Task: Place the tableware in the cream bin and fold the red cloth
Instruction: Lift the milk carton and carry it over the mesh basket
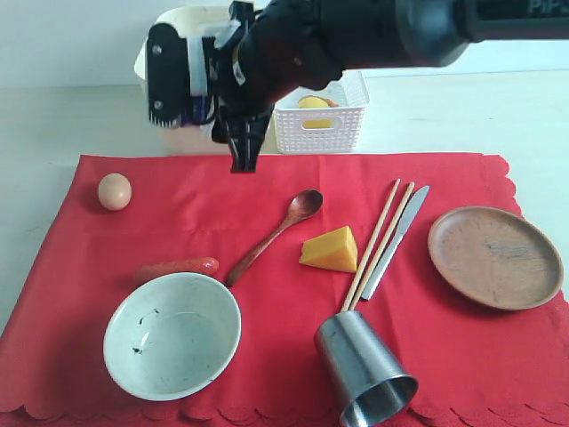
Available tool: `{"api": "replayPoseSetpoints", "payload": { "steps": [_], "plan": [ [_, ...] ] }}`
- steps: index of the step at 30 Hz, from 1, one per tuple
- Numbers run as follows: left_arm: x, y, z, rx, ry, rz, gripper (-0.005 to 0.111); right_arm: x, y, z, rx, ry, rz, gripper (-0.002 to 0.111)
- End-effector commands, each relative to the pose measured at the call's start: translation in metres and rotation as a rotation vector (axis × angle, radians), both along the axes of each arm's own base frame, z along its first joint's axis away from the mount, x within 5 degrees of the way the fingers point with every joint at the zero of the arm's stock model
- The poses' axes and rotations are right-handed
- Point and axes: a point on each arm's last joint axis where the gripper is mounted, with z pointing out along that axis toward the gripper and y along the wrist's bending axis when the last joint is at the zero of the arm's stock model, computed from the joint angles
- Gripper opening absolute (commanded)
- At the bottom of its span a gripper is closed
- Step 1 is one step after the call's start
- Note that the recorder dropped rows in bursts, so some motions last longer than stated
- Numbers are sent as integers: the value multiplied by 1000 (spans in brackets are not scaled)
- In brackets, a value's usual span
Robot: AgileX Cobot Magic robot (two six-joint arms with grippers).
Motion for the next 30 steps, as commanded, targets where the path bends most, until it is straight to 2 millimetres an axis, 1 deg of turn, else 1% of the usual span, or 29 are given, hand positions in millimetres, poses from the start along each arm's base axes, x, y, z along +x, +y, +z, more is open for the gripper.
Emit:
{"api": "replayPoseSetpoints", "payload": {
  "steps": [1,2,7,11,14,17,21,26,30],
  "plan": [
    [0,0,0,-6,-7,2,2,15,-21,31,167,-51,-103,0],
    [0,0,0,-6,-7,2,2,20,-28,34,200,-53,-136,0],
    [0,0,0,-6,-7,2,2,48,-62,38,352,-40,-306,0],
    [0,0,0,-6,-7,2,2,67,-89,43,519,-34,-438,0],
    [0,0,0,-6,-7,2,2,78,-104,46,635,-30,-512,0],
    [0,0,0,-6,-7,2,2,88,-115,43,732,-24,-558,0],
    [0,0,0,-6,-7,2,2,100,-119,25,791,-3,-586,0],
    [0,0,0,-6,-7,2,2,113,-118,-1,851,14,-576,0],
    [0,0,0,-6,-7,2,2,122,-120,-21,923,39,-600,0]
  ]
}}
